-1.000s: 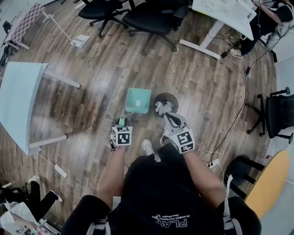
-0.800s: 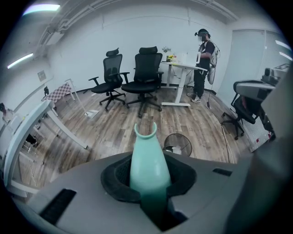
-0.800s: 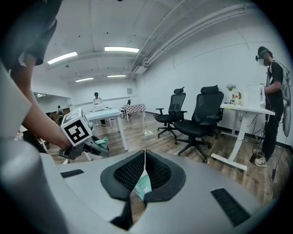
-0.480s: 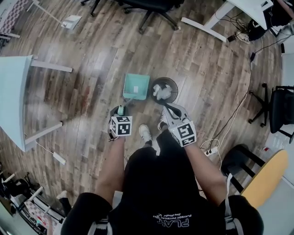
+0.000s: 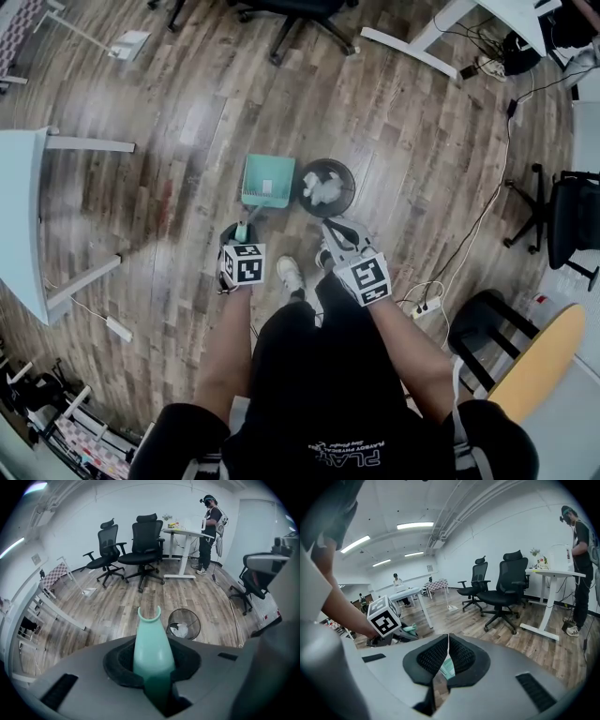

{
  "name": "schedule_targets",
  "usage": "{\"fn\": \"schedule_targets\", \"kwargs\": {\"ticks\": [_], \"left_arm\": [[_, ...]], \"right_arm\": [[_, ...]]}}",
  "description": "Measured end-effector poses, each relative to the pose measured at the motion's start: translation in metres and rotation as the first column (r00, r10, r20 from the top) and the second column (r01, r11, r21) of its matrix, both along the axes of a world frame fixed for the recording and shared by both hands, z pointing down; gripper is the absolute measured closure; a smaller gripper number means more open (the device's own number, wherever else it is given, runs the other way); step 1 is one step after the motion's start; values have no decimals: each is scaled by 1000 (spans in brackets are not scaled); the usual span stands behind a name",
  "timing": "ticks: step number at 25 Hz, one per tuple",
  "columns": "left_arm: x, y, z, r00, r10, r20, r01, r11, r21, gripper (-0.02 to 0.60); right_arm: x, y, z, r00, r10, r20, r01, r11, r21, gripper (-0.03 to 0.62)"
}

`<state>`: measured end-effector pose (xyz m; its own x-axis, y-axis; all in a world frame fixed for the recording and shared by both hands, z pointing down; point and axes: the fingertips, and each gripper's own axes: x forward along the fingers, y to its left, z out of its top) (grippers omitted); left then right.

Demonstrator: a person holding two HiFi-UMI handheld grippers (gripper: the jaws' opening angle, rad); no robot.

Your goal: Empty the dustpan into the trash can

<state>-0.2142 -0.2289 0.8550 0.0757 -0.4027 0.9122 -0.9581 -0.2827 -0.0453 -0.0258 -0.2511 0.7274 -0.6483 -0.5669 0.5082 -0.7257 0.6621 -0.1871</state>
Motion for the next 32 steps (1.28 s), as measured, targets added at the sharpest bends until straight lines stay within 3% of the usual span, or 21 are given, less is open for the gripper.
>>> {"fn": "schedule_targets", "kwargs": {"ticks": [11,17,23,32], "left_arm": [[18,10,7,1000,9,28,-9,1000,2,481],[15,14,-16,999,-30,18,29,999,43,386],[12,19,-80,999,-36,-4,36,987,156,362],[18,23,-184,992,28,-124,18,935,354,365]], "right_arm": [[15,7,0,1000,-4,7,4,1000,-3,569],[20,10,-11,1000,8,16,-9,1000,26,569],[11,18,-32,999,20,33,-23,996,86,569],[-16,39,-101,998,38,45,-47,972,231,569]]}}
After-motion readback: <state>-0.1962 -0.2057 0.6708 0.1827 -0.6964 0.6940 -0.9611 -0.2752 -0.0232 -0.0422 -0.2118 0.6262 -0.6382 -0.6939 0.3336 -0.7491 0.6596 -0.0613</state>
